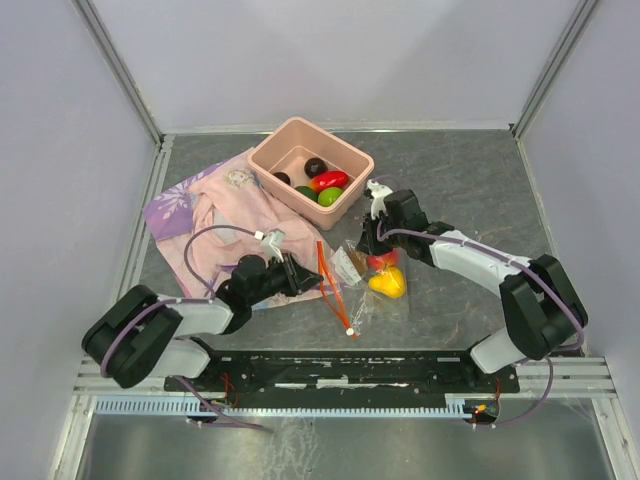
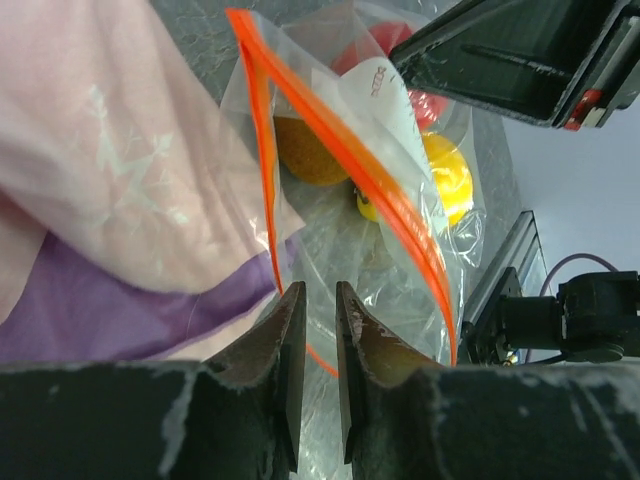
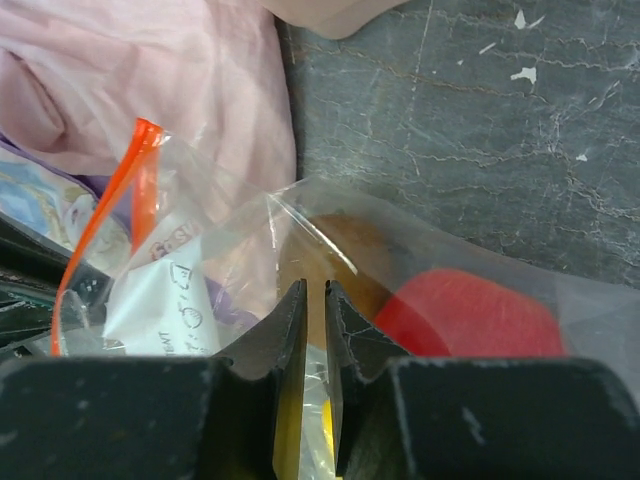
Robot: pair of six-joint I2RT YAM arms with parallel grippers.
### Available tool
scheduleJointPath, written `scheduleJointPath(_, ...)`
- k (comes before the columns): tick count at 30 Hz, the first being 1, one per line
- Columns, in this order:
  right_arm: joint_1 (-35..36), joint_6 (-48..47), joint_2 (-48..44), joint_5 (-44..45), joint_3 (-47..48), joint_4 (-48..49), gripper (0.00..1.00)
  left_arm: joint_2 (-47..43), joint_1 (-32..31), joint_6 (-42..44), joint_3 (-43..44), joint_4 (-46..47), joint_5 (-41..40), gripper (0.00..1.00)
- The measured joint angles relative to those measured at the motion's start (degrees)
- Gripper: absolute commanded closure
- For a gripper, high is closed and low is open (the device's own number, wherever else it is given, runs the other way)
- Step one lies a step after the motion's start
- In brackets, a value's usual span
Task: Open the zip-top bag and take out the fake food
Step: Pick up the fake fruit from the zipper food storage bag.
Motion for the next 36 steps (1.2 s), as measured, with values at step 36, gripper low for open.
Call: scheduleJointPath(36,5.90,-7.61,4.04,18.21,3.65,-8.96,0.81,19.63,-6.25,-1.27,12.31,5.88,-9.49,0.36)
